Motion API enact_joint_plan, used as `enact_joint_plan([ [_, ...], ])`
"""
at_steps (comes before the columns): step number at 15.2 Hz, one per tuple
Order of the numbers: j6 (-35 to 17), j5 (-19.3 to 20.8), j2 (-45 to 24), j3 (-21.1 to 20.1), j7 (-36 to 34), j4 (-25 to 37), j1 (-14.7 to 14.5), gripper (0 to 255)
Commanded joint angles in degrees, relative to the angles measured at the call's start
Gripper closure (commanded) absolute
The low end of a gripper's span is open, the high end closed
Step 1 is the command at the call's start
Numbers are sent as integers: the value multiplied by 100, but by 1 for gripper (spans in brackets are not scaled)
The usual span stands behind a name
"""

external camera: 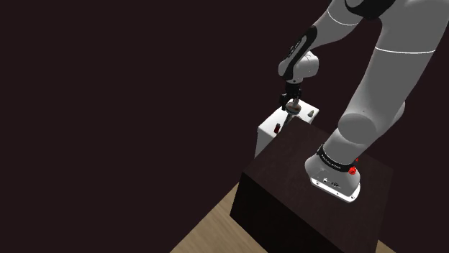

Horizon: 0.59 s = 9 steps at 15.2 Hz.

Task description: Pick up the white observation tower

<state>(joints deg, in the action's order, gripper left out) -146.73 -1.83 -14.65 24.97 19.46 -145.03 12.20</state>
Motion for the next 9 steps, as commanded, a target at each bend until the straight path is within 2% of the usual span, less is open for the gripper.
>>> enact_joint_plan([
  [1, 86, 71, 95, 40, -42, -18, -25, 255],
  [9, 734, 561, 826, 248, -352, -40, -149, 255],
])
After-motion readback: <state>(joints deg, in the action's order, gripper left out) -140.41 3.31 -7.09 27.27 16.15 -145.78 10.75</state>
